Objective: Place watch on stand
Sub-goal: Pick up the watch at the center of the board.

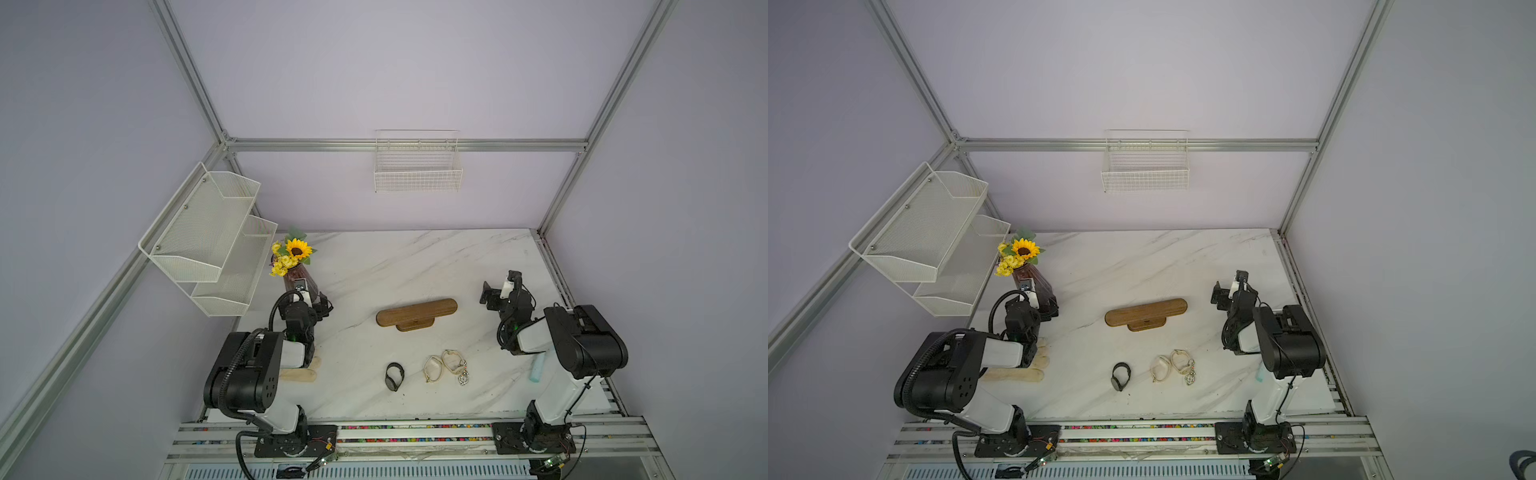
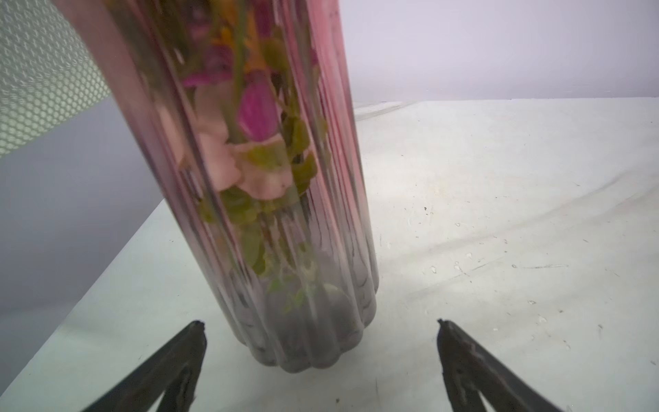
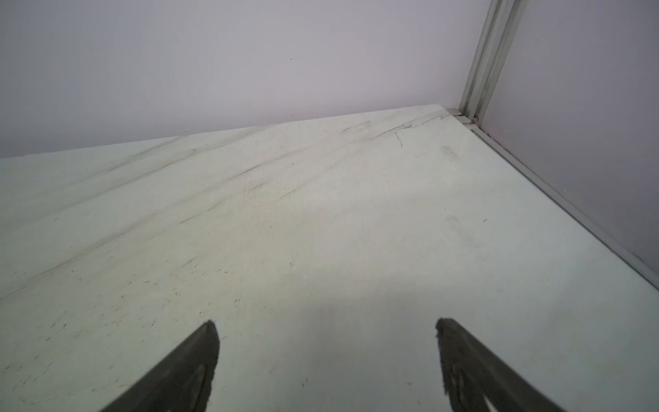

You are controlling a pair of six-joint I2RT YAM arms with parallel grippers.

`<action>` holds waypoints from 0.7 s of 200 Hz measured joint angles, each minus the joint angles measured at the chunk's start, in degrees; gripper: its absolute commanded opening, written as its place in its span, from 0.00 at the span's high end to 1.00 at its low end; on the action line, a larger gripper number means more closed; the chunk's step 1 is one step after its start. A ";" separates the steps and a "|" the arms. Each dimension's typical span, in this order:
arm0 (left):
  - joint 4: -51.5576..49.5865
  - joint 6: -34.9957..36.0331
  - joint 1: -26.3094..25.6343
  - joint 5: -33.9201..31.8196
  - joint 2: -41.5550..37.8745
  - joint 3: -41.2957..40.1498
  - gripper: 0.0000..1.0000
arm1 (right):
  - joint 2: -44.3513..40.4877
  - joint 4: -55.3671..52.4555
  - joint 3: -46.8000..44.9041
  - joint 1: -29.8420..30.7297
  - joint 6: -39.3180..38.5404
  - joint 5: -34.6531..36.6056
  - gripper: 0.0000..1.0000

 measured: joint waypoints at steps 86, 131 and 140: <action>0.00 0.00 0.00 0.00 0.00 0.00 0.00 | -0.02 0.00 0.00 0.00 -0.39 0.00 0.03; 0.00 0.00 0.00 0.00 0.00 0.00 0.00 | -0.02 0.00 0.00 0.00 -0.42 -0.02 0.03; 0.00 0.00 0.00 0.00 0.00 0.00 0.00 | -0.02 0.00 0.00 0.00 -0.42 -0.02 0.03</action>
